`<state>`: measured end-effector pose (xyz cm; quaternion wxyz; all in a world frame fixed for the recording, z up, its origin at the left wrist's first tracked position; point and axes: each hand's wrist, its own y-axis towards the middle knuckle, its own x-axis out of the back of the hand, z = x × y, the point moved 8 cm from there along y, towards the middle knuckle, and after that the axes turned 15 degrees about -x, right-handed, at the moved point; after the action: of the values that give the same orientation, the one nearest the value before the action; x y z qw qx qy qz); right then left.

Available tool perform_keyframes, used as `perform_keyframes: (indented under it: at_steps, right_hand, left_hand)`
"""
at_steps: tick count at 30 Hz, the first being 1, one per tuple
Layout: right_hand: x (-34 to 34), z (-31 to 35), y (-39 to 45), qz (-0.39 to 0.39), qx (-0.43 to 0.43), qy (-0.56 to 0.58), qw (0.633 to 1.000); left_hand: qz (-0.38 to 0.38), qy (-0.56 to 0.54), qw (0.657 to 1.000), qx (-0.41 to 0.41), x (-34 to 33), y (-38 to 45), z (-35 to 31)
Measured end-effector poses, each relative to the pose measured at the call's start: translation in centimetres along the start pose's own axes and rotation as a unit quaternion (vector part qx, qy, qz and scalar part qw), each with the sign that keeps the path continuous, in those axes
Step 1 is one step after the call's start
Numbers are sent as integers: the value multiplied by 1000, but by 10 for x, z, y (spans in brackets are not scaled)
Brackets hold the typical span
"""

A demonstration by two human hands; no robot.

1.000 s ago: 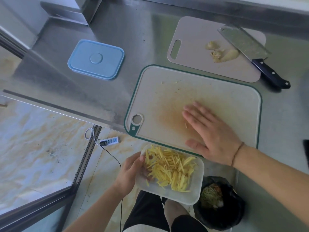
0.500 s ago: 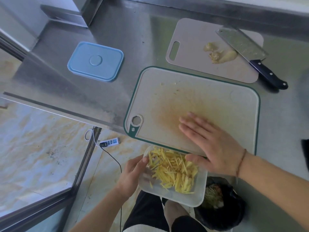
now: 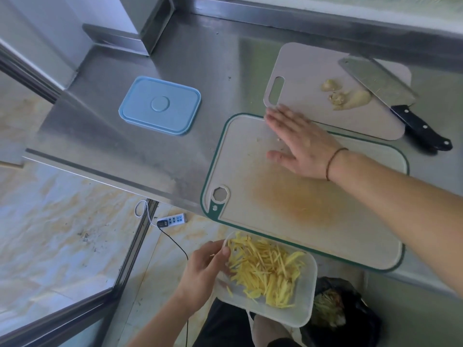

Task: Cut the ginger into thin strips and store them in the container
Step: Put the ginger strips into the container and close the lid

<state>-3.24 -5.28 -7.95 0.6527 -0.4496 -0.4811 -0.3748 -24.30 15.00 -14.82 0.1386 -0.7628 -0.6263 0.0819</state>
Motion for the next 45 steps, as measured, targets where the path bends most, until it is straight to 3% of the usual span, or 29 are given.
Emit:
perform_keyframes:
  at_steps: [2,6,10,13,17,20,24,26,29,31,34,36,39,41,45]
  right_hand:
    - [-7,3,5,23,0,-38,999]
    - [-27,42,-59,68,138,-101,983]
    - [-54,80,-157,131,283,-75,947]
    - [-67,92,-212,130,370,-46,919]
    - [-58,82,-217,77,272,72,957]
    - [-36,79,-224,-1,246,150,958]
    - [1,48,-236,-122,51,294,947]
    - [6,39,-247,-121,-37,327,936]
    - [18,44,-250,-53,-130,322,936]
    - [39,56,-240,-32,-141,322,936]
    - [65,84,-207,-27,-121,333,935]
    - [77,82,-173,-74,-142,312,936]
    - [86,53,-120,-78,-252,271,926]
    - [89,53,-84,-70,-296,250,919]
    - [103,91,-4,-77,-271,257,925]
  left_hand:
    - [6,-2,1000,-5,3,1,3]
    - [1,-15,1000,0,4,1,1]
    - [-15,-24,999,16,7,-1,6]
    - [-26,-29,999,16,7,-1,3]
    - [-21,-27,999,24,5,-4,1]
    - [-10,-34,999,40,1,-13,-5]
    - [-19,-6,997,71,11,-33,-12]
    - [-12,9,996,92,18,-46,-9]
    - [-87,-22,993,83,42,-57,-9]
    - [-121,-38,990,68,56,-49,-9]
    - [-160,-70,985,-10,67,-26,-83]
    - [-155,-61,983,-77,71,-3,-128]
    - [-99,75,982,-145,81,44,-172]
    - [-69,103,981,-146,103,82,-185]
    - [-96,97,984,-112,171,151,-195]
